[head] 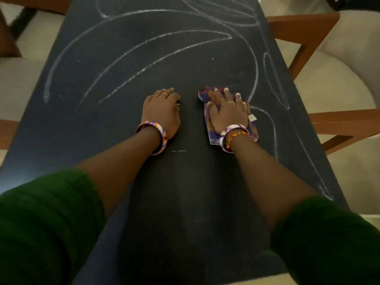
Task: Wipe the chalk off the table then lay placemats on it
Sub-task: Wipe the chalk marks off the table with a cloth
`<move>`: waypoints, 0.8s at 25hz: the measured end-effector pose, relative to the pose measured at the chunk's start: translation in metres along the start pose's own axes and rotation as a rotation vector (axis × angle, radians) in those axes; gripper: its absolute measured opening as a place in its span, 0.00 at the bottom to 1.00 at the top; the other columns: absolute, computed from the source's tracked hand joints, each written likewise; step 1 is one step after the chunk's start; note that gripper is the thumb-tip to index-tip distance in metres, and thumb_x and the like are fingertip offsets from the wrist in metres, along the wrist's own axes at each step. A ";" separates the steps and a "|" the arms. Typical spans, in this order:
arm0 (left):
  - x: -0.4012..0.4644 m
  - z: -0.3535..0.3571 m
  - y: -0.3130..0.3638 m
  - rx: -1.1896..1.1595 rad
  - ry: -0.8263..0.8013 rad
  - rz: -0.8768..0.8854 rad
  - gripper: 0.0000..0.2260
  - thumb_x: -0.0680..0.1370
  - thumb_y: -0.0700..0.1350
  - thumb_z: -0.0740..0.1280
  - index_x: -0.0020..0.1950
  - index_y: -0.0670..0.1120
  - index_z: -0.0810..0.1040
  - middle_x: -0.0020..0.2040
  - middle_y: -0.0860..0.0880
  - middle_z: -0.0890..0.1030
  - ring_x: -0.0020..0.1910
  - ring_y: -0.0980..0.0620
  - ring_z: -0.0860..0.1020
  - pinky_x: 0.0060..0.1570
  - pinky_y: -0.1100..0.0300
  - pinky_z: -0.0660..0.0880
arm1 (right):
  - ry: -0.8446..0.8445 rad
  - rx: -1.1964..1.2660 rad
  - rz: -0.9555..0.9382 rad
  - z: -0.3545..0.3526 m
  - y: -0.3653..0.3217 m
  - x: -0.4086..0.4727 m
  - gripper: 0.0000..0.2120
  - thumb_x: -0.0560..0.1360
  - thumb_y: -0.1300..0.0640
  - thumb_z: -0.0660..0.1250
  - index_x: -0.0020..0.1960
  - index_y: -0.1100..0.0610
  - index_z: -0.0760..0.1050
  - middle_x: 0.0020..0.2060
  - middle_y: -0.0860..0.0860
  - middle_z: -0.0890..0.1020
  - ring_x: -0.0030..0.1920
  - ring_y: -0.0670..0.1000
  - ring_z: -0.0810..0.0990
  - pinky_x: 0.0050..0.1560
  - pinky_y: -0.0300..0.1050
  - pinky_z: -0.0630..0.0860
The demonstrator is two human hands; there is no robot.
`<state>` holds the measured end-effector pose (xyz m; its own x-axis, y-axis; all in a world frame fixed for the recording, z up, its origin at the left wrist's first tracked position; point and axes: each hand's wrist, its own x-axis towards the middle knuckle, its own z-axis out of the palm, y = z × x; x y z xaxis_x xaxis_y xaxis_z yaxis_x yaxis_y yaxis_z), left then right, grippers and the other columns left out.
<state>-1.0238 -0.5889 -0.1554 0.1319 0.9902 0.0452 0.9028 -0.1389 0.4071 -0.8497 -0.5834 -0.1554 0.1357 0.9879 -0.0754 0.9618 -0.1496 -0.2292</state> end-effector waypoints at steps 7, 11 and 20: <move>-0.001 -0.001 0.004 0.015 0.045 -0.026 0.17 0.81 0.43 0.55 0.69 0.47 0.69 0.73 0.48 0.66 0.73 0.48 0.62 0.70 0.52 0.57 | -0.035 -0.062 -0.126 0.001 0.004 -0.134 0.29 0.75 0.38 0.40 0.76 0.42 0.49 0.77 0.45 0.50 0.76 0.54 0.46 0.71 0.48 0.37; 0.000 0.000 0.007 0.042 0.040 -0.043 0.17 0.81 0.43 0.55 0.69 0.47 0.69 0.73 0.48 0.66 0.73 0.48 0.62 0.70 0.53 0.57 | -0.009 -0.068 -0.177 0.004 -0.014 -0.045 0.26 0.79 0.42 0.48 0.76 0.44 0.54 0.77 0.48 0.54 0.75 0.57 0.50 0.73 0.54 0.43; 0.001 0.003 0.004 0.061 0.047 -0.048 0.17 0.81 0.43 0.55 0.68 0.48 0.70 0.73 0.49 0.67 0.73 0.48 0.62 0.70 0.52 0.57 | 0.072 -0.102 0.366 -0.030 0.087 0.033 0.24 0.81 0.46 0.47 0.76 0.45 0.55 0.76 0.51 0.55 0.75 0.62 0.52 0.74 0.62 0.46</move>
<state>-1.0190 -0.5887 -0.1560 0.0702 0.9950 0.0706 0.9311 -0.0907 0.3532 -0.7544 -0.5628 -0.1483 0.4870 0.8710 -0.0646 0.8651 -0.4912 -0.1018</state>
